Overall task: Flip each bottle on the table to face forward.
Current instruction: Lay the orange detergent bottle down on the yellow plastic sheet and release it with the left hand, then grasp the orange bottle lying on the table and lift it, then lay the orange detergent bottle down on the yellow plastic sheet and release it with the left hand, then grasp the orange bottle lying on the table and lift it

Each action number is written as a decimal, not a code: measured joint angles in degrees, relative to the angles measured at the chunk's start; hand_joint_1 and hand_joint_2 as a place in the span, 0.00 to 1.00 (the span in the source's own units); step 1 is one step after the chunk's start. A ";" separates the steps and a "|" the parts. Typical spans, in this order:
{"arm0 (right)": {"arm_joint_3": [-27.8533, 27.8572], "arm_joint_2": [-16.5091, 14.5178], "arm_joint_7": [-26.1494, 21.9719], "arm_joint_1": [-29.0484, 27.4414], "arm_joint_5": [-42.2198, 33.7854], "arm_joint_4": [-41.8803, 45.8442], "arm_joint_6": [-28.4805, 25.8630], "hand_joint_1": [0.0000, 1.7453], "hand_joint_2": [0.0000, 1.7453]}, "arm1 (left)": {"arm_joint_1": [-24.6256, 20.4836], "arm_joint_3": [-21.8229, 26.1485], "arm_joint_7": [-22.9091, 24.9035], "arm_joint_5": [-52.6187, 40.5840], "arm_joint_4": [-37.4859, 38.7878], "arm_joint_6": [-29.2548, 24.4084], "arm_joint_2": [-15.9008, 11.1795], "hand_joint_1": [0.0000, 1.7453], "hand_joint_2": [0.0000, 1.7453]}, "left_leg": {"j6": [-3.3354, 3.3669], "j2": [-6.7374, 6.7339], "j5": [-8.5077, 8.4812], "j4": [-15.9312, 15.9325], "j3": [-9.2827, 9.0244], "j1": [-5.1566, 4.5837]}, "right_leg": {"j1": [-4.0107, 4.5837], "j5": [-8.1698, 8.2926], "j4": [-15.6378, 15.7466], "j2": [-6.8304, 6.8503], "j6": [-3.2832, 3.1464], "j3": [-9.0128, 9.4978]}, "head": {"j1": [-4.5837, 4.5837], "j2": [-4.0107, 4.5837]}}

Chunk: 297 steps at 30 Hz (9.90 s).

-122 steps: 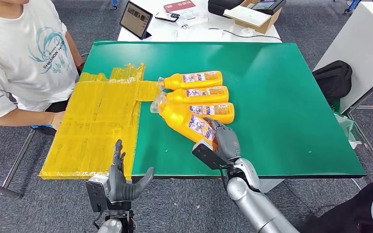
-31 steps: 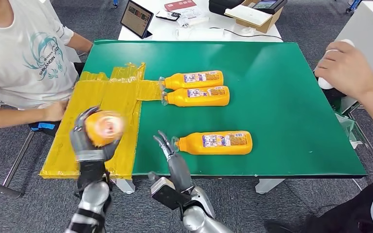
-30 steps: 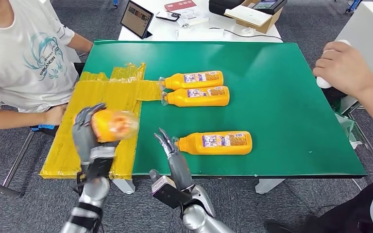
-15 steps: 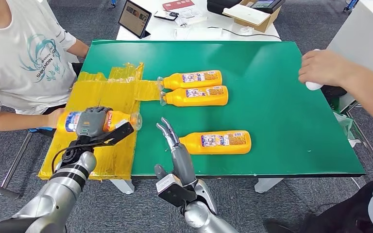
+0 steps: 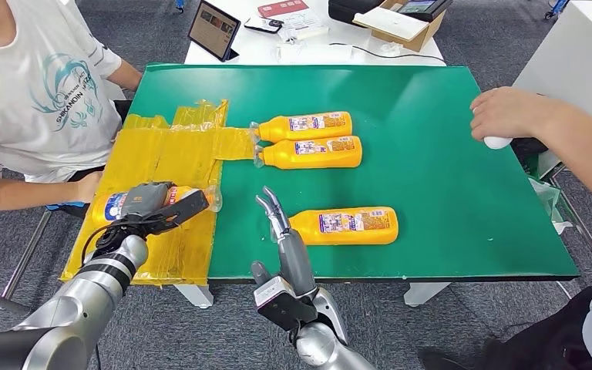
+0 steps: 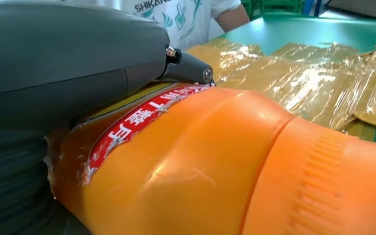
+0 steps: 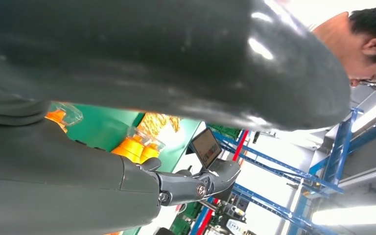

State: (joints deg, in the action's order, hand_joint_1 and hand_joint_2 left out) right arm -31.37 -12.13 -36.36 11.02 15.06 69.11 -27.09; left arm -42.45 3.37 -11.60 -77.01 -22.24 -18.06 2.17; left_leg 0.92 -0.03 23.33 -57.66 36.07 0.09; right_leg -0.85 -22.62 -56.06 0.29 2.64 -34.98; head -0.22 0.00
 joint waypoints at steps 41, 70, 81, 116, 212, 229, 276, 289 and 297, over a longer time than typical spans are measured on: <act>1.92 3.56 9.55 2.34 10.40 -4.83 1.85 0.00 0.00 | 8.63 5.78 -28.54 41.97 -18.16 -21.95 5.98 0.00 0.00 | 0.00 0.26 0.01 -0.01 0.00 -0.01 | -0.01 -0.04 0.02 0.08 0.03 0.08 | 0.00 0.00; 5.11 23.71 37.63 15.91 31.82 -8.78 21.43 0.00 1.00 | 35.16 -2.16 -28.62 40.29 -52.50 -22.07 15.80 0.00 1.00 | 0.18 0.21 0.11 -0.03 0.03 -0.26 | -0.22 -0.01 0.09 0.06 0.11 0.07 | -0.02 0.01; 5.22 23.35 38.30 17.54 31.24 -13.55 23.93 0.00 1.00 | 35.35 -4.04 -28.62 41.35 -51.55 -22.07 15.90 0.00 1.00 | 0.19 0.22 0.11 -0.03 0.05 -0.28 | -0.25 -0.01 0.09 0.07 0.12 0.07 | -0.02 0.00; 5.95 17.26 29.06 25.96 19.12 -35.45 20.00 1.00 1.00 | 31.56 -16.53 -28.60 70.19 -40.52 -15.28 15.35 0.00 1.00 | 0.23 0.21 0.08 -0.03 -0.11 -0.24 | -0.18 0.01 0.09 0.06 0.13 0.19 | -0.04 0.01; -0.72 -0.45 2.13 5.01 9.64 -15.19 -2.83 0.00 0.00 | 21.24 -11.66 -28.42 61.00 -41.70 -21.69 8.62 1.00 1.00 | 0.18 0.21 0.08 -0.01 0.16 -0.14 | -0.15 -0.11 0.04 0.06 0.23 -0.05 | -0.01 0.00; -0.62 -0.27 -0.16 2.50 4.16 -5.36 -1.64 0.00 0.00 | 5.96 2.29 -1.89 -3.02 -13.34 -18.65 1.10 1.00 1.00 | 0.18 0.13 0.05 -0.01 0.15 -0.11 | -0.13 -0.10 0.00 0.01 0.22 -0.11 | 0.00 0.01; 0.50 1.36 2.38 0.26 3.97 -2.08 1.62 0.00 0.00 | -1.82 -4.57 -0.60 16.09 1.63 16.61 -4.27 0.00 0.00 | 0.16 0.32 0.06 0.00 -0.22 -0.12 | -0.15 -0.14 0.02 0.10 0.20 0.33 | -0.03 0.00; 1.58 1.76 5.50 0.68 5.89 -3.56 0.16 0.00 0.00 | 4.64 6.98 -26.39 60.57 -9.34 -0.22 3.31 0.00 0.00 | 0.17 0.24 0.07 0.00 -0.26 -0.15 | -0.16 -0.09 0.02 0.07 0.22 0.35 | 0.02 0.00; 2.32 4.73 13.66 4.16 14.10 -6.72 1.28 0.00 1.00 | 16.31 2.35 -28.66 62.88 -34.36 -19.62 6.26 0.00 1.00 | 0.15 0.23 0.09 -0.01 -0.08 -0.11 | -0.13 -0.13 0.03 0.05 0.21 0.17 | -0.02 0.00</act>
State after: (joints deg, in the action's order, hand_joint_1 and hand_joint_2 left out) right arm -29.05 -7.39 -22.70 15.18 29.16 62.40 -25.81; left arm -26.14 5.71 -40.26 -14.13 -56.61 -37.68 8.43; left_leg 1.08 0.20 23.42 -57.66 35.99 -0.02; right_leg -0.98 -22.75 -56.03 0.35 2.86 -34.81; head -0.24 0.00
